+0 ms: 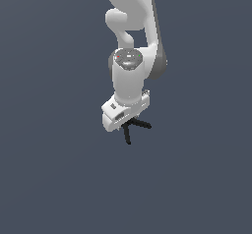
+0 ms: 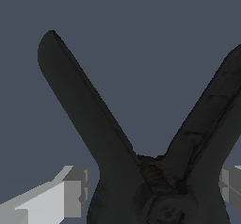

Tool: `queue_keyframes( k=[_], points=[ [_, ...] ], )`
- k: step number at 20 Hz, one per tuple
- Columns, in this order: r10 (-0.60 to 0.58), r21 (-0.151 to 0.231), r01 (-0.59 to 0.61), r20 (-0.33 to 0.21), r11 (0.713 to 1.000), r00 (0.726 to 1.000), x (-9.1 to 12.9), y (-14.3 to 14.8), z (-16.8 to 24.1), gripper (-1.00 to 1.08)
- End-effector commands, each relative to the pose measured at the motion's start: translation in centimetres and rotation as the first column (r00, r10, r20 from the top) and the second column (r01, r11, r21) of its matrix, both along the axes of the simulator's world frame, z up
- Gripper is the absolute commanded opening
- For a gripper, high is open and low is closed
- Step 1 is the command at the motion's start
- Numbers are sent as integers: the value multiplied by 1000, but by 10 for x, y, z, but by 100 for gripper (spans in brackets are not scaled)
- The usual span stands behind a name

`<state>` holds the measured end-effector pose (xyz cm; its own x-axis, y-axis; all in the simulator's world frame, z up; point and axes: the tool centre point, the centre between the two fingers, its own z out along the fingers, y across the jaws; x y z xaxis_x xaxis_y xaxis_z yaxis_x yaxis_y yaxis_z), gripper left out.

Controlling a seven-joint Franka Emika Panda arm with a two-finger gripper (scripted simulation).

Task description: Pick up the object and move it to a goal position.

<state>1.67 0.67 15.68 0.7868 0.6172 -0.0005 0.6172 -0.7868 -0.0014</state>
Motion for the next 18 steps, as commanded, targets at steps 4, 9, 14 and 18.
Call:
queue_keyframes(
  k=[4,9,14,18],
  points=[
    [1,1,-1,2,1000,1000,12,-24,61,-100],
    [1,1,-1,2,1000,1000,23,-45,112,-100],
    [1,1,-1,2,1000,1000,34,-64,159,-100],
    [1,1,-1,1,1000,1000,41,-76,188,-100]
  ],
)
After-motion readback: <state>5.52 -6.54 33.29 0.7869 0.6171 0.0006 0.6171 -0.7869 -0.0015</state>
